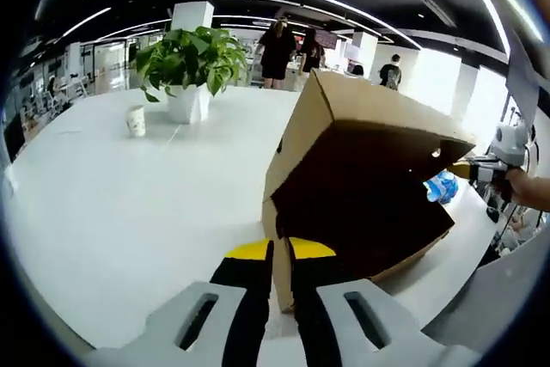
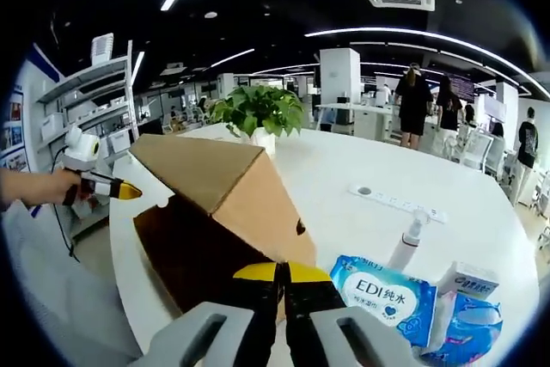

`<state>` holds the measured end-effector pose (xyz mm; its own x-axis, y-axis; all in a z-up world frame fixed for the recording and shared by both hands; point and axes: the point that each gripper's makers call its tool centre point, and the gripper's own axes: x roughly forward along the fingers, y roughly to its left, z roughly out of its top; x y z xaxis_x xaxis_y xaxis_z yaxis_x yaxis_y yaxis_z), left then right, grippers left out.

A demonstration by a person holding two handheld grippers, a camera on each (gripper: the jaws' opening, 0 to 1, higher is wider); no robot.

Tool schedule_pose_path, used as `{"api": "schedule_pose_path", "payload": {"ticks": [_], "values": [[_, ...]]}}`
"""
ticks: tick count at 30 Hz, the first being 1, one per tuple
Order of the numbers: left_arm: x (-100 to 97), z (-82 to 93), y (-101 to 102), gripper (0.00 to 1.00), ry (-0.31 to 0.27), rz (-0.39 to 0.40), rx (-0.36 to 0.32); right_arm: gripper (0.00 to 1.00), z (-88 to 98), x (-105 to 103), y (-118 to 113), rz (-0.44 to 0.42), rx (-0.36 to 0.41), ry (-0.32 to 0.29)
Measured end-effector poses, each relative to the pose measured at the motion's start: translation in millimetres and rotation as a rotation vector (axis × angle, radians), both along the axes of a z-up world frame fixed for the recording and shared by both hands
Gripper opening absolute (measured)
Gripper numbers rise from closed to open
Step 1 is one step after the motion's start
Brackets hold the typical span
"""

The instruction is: Operate the shoe box by opening the lid, removing the specified soft item, and placing it in the target area until the item is outside and the box remains undamaged.

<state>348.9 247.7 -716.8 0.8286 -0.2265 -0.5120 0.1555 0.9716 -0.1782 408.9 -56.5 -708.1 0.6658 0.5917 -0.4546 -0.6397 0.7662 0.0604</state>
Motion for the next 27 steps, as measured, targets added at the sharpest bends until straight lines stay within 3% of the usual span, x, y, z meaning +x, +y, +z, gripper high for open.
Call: {"api": "schedule_pose_path", "payload": {"ticks": [5,17,27], "values": [[5.1,14.2,-3,0.05,-0.031,-0.029,0.024,0.00,-3.4,-2,0,-0.007,0.007,0.008],[11.6,25.1,-15,0.05,-0.068,-0.076,0.046,0.00,-10.4,-8,-1,-0.008,0.010,0.025],[4.6,16.4,-14,0.06,-0.044,-0.080,0.058,0.00,-16.8,-16,-1,0.004,0.017,0.044]]}}
